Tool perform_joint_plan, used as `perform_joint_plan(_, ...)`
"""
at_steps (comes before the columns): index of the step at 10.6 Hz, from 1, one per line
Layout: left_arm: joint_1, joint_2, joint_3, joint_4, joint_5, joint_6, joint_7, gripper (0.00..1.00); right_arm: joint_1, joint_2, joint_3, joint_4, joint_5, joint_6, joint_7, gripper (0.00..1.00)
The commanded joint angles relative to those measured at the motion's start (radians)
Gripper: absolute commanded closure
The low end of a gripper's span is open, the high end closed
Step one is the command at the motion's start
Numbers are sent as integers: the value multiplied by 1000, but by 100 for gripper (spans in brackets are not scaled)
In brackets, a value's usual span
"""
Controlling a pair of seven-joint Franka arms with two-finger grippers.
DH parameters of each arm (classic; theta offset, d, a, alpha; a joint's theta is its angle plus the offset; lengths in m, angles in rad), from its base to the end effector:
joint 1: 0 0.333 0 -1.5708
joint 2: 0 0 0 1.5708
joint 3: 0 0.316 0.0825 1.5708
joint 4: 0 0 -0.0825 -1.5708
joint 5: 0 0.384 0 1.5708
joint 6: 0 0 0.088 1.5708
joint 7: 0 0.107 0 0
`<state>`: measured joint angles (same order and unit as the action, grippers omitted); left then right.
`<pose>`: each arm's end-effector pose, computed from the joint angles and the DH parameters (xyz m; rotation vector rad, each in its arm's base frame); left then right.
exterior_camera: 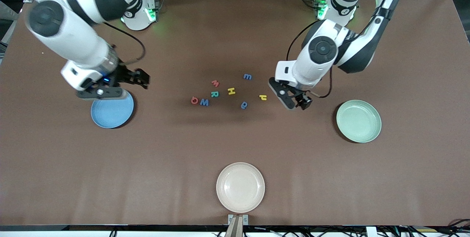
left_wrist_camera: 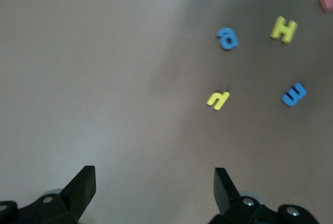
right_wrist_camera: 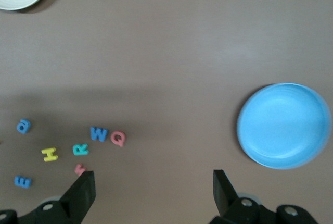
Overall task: Sort uppercase to blue plate, lowercase to green plate
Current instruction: 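Reach the right gripper to the pink Q while the left gripper reaches the yellow u, then grasp the yellow u with the left gripper while the right gripper lowers to Q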
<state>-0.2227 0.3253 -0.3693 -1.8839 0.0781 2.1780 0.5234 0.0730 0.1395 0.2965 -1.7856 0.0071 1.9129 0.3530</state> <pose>0.5240 -0.3337 0.3462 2.5990 -1.6715 -0.0144 0.5622 0.2104 0.4741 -3.0992 -0.0178 0.0349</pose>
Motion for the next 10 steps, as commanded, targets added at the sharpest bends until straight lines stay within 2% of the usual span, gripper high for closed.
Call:
perform_joint_plan(1,-20,29,3,-55,82,90,202,0,13,93,4,-64,-3,169,35,0)
perform_joint_plan(3,-21,31,3,-160,124,260,227,0,27,164,4,-118,-4,311,35,0)
perform_joint_plan(4,-27,50,1,-179,124,305,224,0,50,205,3,-126,-7,343,64,3)
perform_joint_plan(5,-33,69,1,-176,127,315,224,0,66,254,1,-123,-19,360,120,9)
perform_joint_plan(8,-76,119,1,-173,137,364,225,0,117,333,-4,-124,-81,413,194,17)
perform_joint_plan(10,-90,161,1,-166,204,423,221,2,140,360,-4,-126,-88,411,237,17)
